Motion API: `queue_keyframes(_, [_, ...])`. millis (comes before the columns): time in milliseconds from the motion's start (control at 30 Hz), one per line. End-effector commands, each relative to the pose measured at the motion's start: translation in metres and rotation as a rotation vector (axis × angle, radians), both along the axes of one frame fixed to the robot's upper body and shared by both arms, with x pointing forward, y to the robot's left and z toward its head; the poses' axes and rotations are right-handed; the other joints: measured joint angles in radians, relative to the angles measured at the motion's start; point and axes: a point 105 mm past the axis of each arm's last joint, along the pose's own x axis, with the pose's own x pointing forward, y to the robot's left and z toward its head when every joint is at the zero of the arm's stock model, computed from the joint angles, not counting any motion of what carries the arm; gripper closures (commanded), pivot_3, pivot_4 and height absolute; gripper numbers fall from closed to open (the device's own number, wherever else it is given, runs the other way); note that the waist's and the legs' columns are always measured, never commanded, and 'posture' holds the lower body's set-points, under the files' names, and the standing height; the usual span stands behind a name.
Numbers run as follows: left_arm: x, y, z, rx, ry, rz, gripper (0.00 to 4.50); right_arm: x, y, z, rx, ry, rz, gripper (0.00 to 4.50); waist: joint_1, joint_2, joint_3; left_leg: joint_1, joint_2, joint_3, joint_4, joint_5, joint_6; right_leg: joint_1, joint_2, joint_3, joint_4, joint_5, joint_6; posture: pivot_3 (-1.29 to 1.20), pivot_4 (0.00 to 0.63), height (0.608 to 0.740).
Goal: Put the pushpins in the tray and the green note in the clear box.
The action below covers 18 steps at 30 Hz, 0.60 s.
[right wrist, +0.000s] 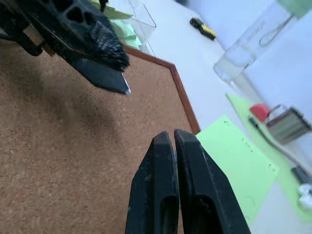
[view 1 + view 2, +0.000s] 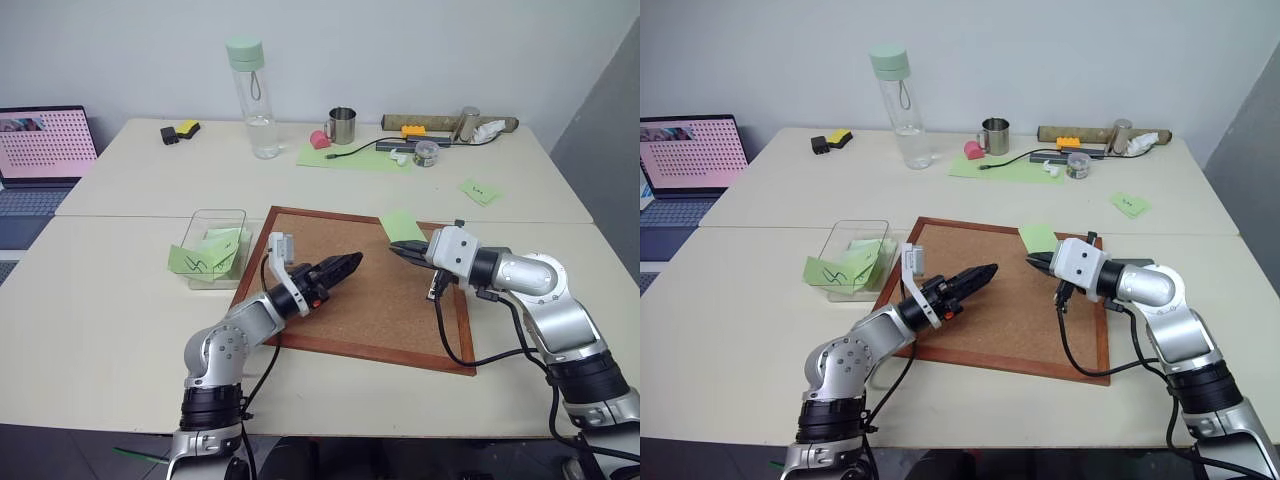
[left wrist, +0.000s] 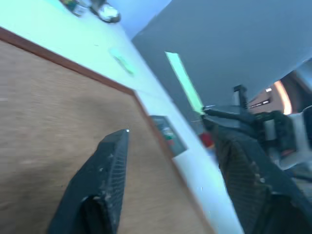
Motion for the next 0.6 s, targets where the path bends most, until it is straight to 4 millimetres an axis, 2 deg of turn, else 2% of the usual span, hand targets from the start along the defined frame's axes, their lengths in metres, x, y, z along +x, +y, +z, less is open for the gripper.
queue_keyframes(33, [0.002,-0.01,0.019,-0.082,-0.028,-0.014,0.65,-0.011,0.011,0.013,-0.057,-0.109,0.084,4.5,0.0,0.0,0.0,0.0,0.0,0.0,0.0,0.0,0.0,0.0,0.0,0.0,0.0,0.0,0.0,0.0,0.15,0.74])
queue_keyframes(67, [0.003,-0.01,0.022,-0.118,-0.018,-0.015,0.51,-0.012,0.011,0.012,-0.068,-0.117,0.092,4.5,0.0,0.0,0.0,0.0,0.0,0.0,0.0,0.0,0.0,0.0,0.0,0.0,0.0,0.0,0.0,0.0,0.15,0.74])
queue_keyframes(167, [0.006,-0.019,0.028,-0.154,-0.01,-0.038,0.51,-0.015,0.014,0.011,-0.093,-0.14,0.119,4.5,0.001,0.0,0.0,0.0,0.0,0.0,0.0,0.0,-0.001,0.0,0.0,0.0,0.0,0.0,0.0,0.0,0.15,0.74])
queue_keyframes(567, [0.016,-0.048,0.023,-0.14,0.009,-0.076,0.51,-0.025,0.017,0.006,-0.13,-0.156,0.163,4.5,0.002,-0.001,0.0,0.0,0.0,0.0,0.001,0.001,-0.002,0.0,0.0,0.0,0.0,0.0,0.0,0.0,0.15,0.74])
queue_keyframes(600, [0.017,-0.049,0.023,-0.14,0.008,-0.074,0.67,-0.025,0.017,0.006,-0.13,-0.155,0.165,4.5,0.002,-0.001,0.0,0.0,0.0,0.0,0.001,0.001,-0.002,0.0,0.0,0.0,0.0,0.0,0.0,0.0,0.15,0.74])
